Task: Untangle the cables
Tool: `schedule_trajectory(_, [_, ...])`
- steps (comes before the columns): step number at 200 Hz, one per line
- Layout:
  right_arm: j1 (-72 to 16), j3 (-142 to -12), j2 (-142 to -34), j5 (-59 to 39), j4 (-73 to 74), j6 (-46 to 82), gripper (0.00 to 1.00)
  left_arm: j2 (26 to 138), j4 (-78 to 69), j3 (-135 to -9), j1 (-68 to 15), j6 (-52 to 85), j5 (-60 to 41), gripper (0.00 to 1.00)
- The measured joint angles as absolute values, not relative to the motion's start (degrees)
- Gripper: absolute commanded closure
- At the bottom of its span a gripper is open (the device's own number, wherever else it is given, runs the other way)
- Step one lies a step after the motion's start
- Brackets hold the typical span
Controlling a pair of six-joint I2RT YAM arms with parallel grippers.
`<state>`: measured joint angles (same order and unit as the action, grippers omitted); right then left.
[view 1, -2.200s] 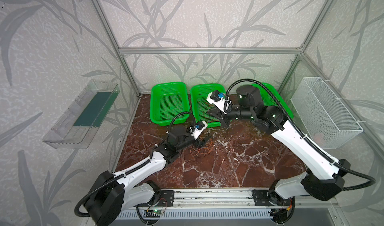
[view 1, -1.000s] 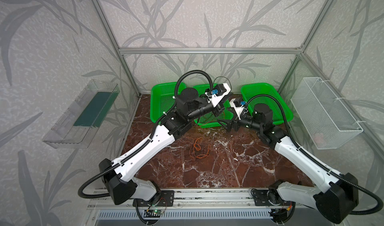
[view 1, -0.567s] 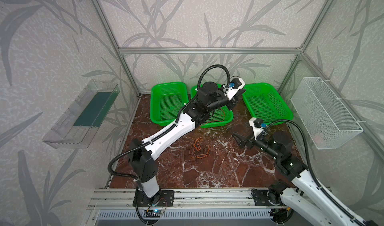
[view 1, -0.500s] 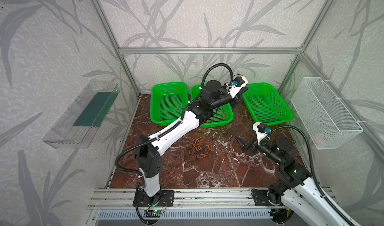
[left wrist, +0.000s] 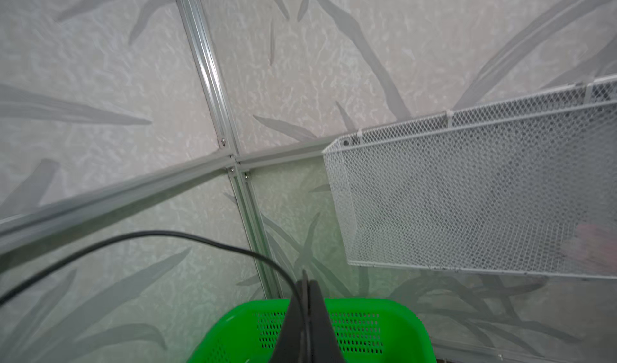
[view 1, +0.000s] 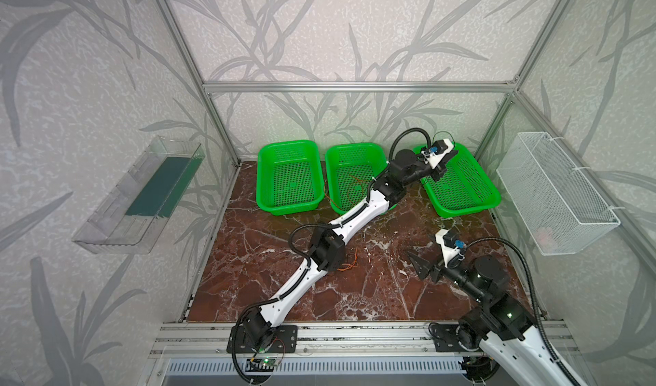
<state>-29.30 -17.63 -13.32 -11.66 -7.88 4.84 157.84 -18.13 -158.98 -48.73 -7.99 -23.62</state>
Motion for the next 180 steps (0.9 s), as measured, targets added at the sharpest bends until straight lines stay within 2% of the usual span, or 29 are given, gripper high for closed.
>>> schedule_trajectory(28, [-29.4, -15.5, -5.1, -8.6, -10.5, 6.3, 0.03, 163.3, -17.3, -159.9, -50.9, -8.4, -23.4, 1.00])
schedule_trajectory(67, [-29.4, -14.3, -1.5, 5.5, -11.4, 9.4, 0.01, 163.2, -17.1, -158.1, -52.3, -9.0, -23.8, 1.00])
schedule_trajectory(103, [-28.1, -10.3, -13.1, 13.4, -1.1, 12.7, 0.01, 157.5, -17.9, -151.8, -51.7, -9.0, -24.2, 1.00])
schedule_trajectory(127, [-25.6, -9.8, -22.3, 14.4, 9.6, 11.5, 0.00, 151.0, -18.3, -145.8, -51.2, -9.0, -25.0, 1.00])
schedule_trajectory(147, [-19.8, -9.8, -28.4, 12.3, 19.8, 9.9, 0.03, 146.5, -19.1, -143.0, -50.8, -8.6, -25.9, 1.00])
schedule_trajectory(167, [-10.9, -9.9, -34.3, 7.1, 28.6, 9.9, 0.14, 143.2, -20.4, -141.9, -50.7, -7.8, -27.2, 1.00])
schedule_trajectory(170, [-9.9, -10.0, -35.0, 6.2, 29.8, 9.9, 0.20, 142.7, -20.5, -141.6, -50.7, -7.7, -27.4, 1.00])
schedule_trajectory(174, [-8.2, -10.1, -36.5, 5.0, 31.5, 10.1, 0.34, 142.1, -20.8, -141.0, -50.7, -7.5, -27.6, 1.00])
schedule_trajectory(180, [-6.3, -10.4, -38.6, 3.4, 33.8, 10.0, 0.42, 141.2, -21.2, -140.2, -50.8, -7.3, -28.0, 1.00])
